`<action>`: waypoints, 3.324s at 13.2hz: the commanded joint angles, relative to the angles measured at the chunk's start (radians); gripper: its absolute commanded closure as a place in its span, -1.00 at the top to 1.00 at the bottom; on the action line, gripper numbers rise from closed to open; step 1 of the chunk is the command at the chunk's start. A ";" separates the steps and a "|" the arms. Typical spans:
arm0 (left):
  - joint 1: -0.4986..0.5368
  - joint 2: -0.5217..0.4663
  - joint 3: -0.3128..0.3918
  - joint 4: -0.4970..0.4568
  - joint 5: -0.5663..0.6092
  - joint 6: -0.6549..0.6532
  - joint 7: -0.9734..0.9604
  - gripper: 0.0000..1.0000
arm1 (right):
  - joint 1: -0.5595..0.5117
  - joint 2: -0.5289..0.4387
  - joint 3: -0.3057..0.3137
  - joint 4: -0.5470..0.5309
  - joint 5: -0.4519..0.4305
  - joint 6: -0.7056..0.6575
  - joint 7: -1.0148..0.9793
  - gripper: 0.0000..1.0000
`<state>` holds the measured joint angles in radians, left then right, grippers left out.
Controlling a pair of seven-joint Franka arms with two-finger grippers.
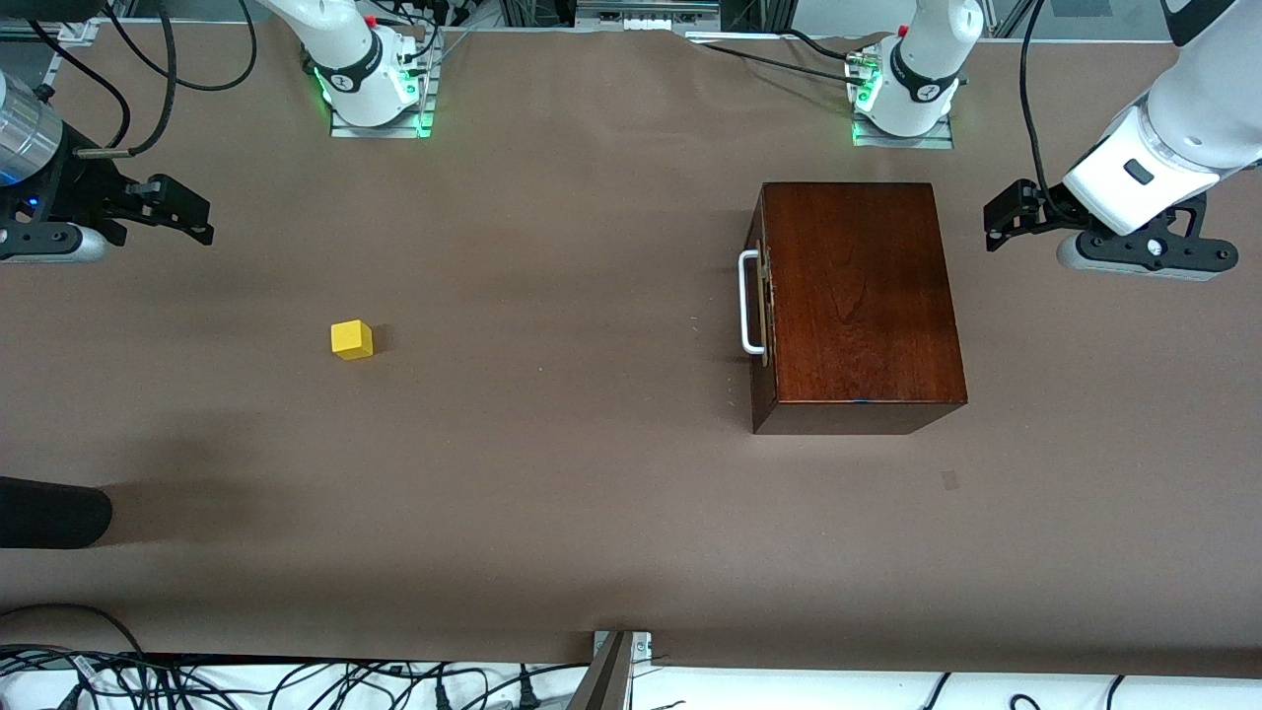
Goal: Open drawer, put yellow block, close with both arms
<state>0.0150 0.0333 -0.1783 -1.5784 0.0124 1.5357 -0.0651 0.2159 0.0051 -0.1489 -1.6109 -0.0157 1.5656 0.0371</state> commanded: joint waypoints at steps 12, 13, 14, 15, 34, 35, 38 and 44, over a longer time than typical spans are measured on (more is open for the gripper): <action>-0.433 0.299 -0.017 0.043 -0.057 0.157 -0.362 1.00 | -0.001 0.003 0.006 0.017 0.005 -0.021 0.007 1.00; -0.466 0.322 -0.017 0.044 -0.054 0.181 -0.430 1.00 | -0.001 0.003 0.006 0.017 0.005 -0.021 0.006 1.00; -0.498 0.338 -0.015 0.041 -0.054 0.222 -0.477 1.00 | -0.001 0.003 0.006 0.017 0.005 -0.021 0.006 1.00; -0.518 0.353 -0.015 0.031 -0.052 0.251 -0.499 1.00 | -0.001 0.003 0.006 0.017 0.007 -0.021 0.007 1.00; -0.639 0.526 -0.015 -0.061 0.307 0.331 -0.795 1.00 | -0.004 0.026 0.003 0.019 -0.012 0.005 -0.002 1.00; -0.638 0.533 -0.015 -0.063 0.342 0.333 -0.800 1.00 | -0.004 0.026 0.002 0.019 -0.010 0.004 -0.003 1.00; -0.639 0.543 -0.017 -0.061 0.350 0.337 -0.834 1.00 | -0.004 0.026 0.003 0.020 -0.009 0.004 -0.002 1.00; -0.658 0.573 -0.017 -0.051 0.350 0.363 -0.883 1.00 | -0.003 0.026 0.003 0.019 -0.004 0.005 0.010 1.00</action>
<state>-0.6153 0.5856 -0.1999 -1.6343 0.3396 1.8684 -0.9096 0.2158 0.0245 -0.1488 -1.6109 -0.0171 1.5742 0.0377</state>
